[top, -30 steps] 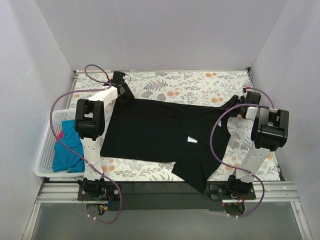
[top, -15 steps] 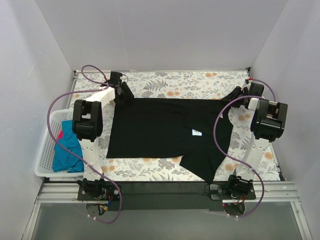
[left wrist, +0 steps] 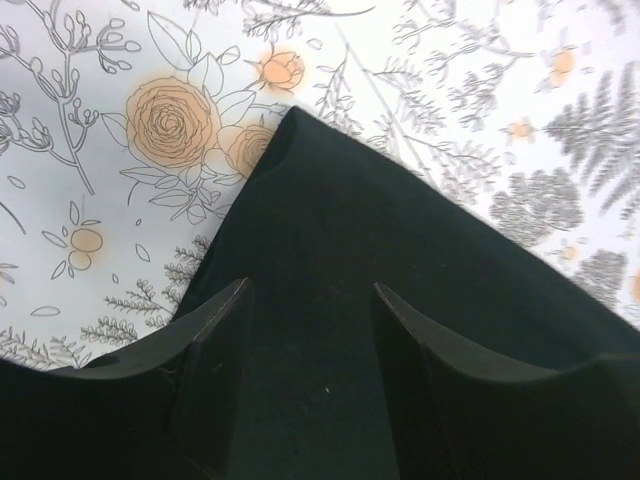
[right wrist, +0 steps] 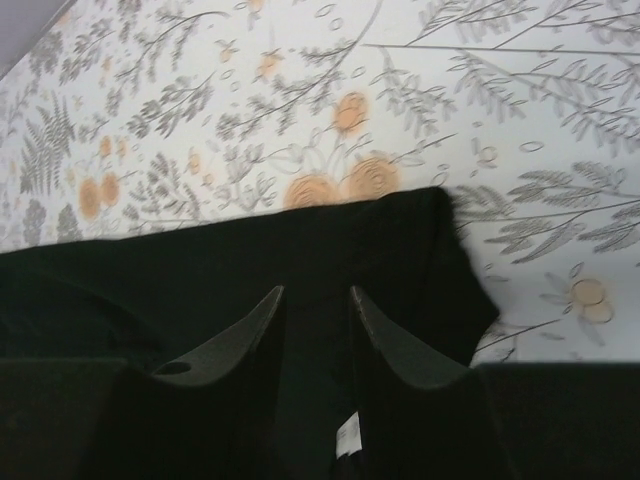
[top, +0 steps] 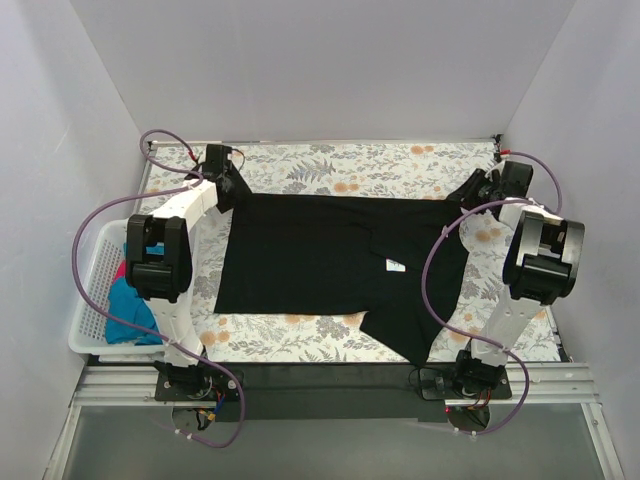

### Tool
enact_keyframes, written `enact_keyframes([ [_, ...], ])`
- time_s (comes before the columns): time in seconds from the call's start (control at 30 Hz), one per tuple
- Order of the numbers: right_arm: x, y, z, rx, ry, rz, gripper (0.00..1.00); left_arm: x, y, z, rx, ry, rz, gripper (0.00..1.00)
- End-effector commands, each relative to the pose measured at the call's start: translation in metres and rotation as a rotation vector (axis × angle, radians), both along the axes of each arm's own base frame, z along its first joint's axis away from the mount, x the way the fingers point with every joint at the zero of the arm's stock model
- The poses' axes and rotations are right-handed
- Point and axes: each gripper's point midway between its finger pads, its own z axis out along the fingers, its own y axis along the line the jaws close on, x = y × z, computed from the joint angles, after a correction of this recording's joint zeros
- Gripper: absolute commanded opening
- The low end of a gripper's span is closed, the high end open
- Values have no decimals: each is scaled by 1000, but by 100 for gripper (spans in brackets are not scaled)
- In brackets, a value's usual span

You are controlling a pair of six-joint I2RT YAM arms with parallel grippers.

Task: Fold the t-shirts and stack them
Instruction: Fold the tshirt

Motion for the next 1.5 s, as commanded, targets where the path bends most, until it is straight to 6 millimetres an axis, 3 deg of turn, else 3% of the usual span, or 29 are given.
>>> enact_keyframes([
  [0.0, -11, 20, 24, -32, -48, 34, 39, -5, 4, -23, 30, 51, 3, 49],
  [0.17, -39, 41, 8, -16, -2, 78, 39, -8, 9, -36, 56, 94, 20, 45],
  [0.37, -54, 53, -12, 15, 49, 119, 39, -11, 12, -42, 74, 106, 30, 43],
  [0.53, -58, 44, -36, -7, 111, 79, 39, -19, 21, -59, 118, 159, 51, 38],
  [0.7, -60, 17, -58, -43, 181, -2, 39, -31, 37, -79, 197, 261, 88, 33],
  [0.9, -56, -6, -57, -127, 210, -47, 39, -36, 44, -88, 226, 301, 106, 31],
  [1.03, -53, -8, -31, -196, 159, -28, 39, -37, 48, -87, 240, 314, 114, 32],
  [1.13, -55, 9, -7, -293, 109, 24, 41, -35, 40, -80, 211, 292, 89, 36],
  [1.23, -60, 47, 19, -351, 37, 93, 42, -32, 34, -73, 208, 270, 61, 39],
  [1.27, -65, 73, 30, -397, 2, 144, 43, -32, 32, -69, 203, 262, 56, 40],
  [1.47, -98, 160, 35, -506, -13, 320, 50, -33, 32, -61, 203, 240, 57, 40],
])
